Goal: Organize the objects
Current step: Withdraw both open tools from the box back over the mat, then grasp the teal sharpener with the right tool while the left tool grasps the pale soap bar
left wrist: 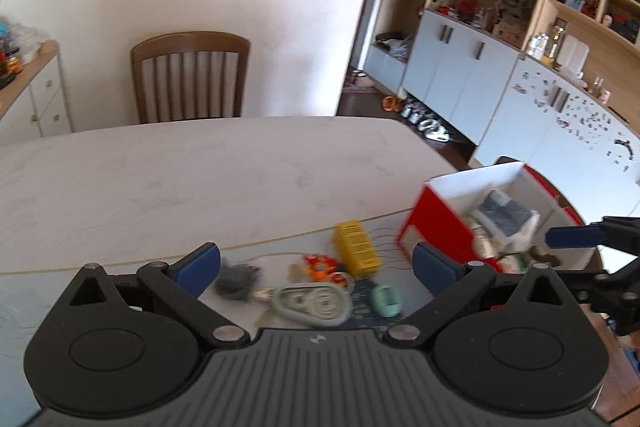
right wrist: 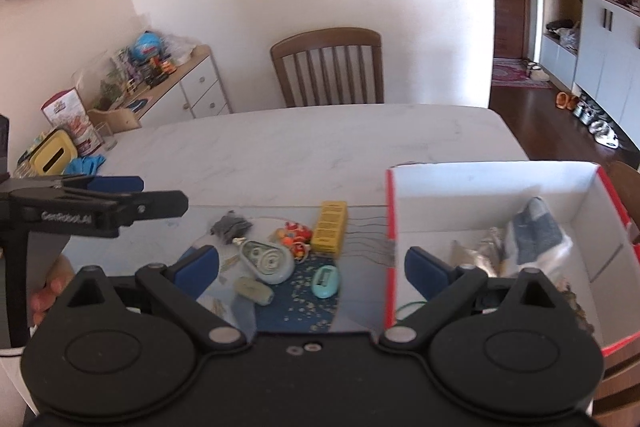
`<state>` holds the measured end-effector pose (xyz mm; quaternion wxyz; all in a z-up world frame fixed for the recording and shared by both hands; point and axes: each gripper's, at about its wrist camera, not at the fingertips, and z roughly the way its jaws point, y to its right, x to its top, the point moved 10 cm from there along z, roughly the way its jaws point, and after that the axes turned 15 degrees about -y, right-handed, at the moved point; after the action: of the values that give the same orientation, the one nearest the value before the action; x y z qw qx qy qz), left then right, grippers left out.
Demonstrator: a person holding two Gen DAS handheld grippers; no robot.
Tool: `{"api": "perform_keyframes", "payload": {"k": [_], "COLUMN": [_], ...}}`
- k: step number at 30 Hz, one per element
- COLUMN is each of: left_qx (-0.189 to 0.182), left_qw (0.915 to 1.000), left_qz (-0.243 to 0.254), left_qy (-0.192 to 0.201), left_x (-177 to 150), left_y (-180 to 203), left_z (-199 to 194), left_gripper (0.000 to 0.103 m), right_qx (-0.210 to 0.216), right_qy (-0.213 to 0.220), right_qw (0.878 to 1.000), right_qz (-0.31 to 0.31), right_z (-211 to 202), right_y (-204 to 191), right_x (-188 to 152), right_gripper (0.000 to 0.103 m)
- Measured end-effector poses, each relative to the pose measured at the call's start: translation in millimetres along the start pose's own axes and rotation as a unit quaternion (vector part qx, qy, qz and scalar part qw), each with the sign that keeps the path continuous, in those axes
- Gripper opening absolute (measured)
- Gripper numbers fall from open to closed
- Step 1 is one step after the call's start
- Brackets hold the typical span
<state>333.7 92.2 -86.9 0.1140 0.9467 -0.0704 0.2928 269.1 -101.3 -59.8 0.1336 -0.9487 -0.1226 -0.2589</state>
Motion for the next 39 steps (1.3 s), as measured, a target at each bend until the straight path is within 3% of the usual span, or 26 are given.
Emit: {"api": "perform_keyframes", "payload": {"k": [10,21,34,39], "left_qx": [0.034,0.033,0.050,0.060], "left_qw": [0.9991,0.9972,0.9967,0.9964], "left_qz": [0.024,0.057,0.044,0.032], "left_qy": [-0.009,-0.036,-0.048,-0.051], "left_x": [-31.4,-71.9,-82.6,-80.7], "left_y": [-34.0,-10.4,16.3,15.2], "left_z": [26.5,71.2,107.5,115.7], "left_gripper": [0.103,0.103,0.103,0.103], "right_qx": [-0.003,-0.027,-0.064,-0.073], "right_qy": [-0.026,-0.082,-0.118,-0.132], "right_qw": [0.999,0.996,0.988,0.986], "right_qz": [-0.021,-0.001,0.072,0.071], "right_z": [31.5,85.9,132.4,147.9], "right_y": [-27.2,-36.2,-14.2,-10.3], "right_x": [12.5,0.1,-8.3,-10.4], "right_gripper": [0.096,0.092,0.074,0.067]}}
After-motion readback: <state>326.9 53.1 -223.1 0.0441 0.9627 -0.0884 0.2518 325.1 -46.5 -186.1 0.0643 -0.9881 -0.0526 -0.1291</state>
